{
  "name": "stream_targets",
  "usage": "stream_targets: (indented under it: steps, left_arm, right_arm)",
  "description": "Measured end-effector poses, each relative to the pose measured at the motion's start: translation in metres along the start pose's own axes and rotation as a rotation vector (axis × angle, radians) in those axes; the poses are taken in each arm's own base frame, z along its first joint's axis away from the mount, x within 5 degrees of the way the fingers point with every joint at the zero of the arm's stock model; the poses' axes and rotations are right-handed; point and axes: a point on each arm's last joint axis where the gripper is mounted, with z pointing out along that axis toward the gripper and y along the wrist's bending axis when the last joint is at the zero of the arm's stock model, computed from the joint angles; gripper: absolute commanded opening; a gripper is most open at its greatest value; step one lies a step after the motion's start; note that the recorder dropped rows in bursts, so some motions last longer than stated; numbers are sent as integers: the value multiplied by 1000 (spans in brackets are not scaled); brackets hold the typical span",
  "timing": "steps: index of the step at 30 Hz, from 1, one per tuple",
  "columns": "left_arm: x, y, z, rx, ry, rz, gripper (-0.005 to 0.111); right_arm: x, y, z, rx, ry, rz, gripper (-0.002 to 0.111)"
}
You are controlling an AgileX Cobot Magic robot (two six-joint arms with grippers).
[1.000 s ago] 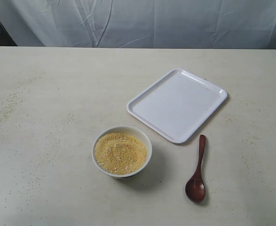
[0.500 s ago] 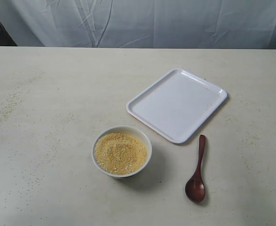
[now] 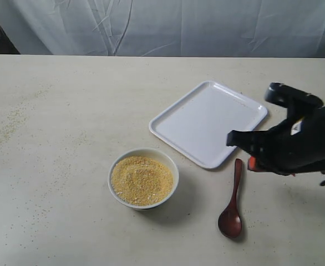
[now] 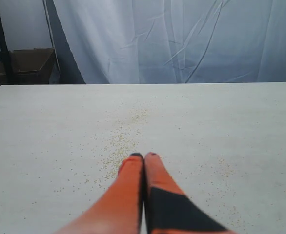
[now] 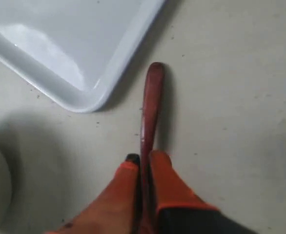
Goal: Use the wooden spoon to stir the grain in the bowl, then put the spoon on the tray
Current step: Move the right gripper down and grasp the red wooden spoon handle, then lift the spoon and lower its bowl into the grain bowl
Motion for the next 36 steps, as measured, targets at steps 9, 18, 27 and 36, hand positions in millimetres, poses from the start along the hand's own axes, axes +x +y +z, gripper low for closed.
stream_targets:
  steps: [9, 18, 27, 36]
  left_arm:
    - [0, 0, 0, 0, 0, 0, 0]
    - [0, 0, 0, 0, 0, 0, 0]
    - [0, 0, 0, 0, 0, 0, 0]
    - [0, 0, 0, 0, 0, 0, 0]
  right_arm:
    - [-4, 26, 52, 74, 75, 21, 46]
    - [0, 22, 74, 109, 112, 46, 29]
    - [-4, 26, 64, 87, 78, 77, 7]
    - [-30, 55, -3, -228, -242, 288, 7]
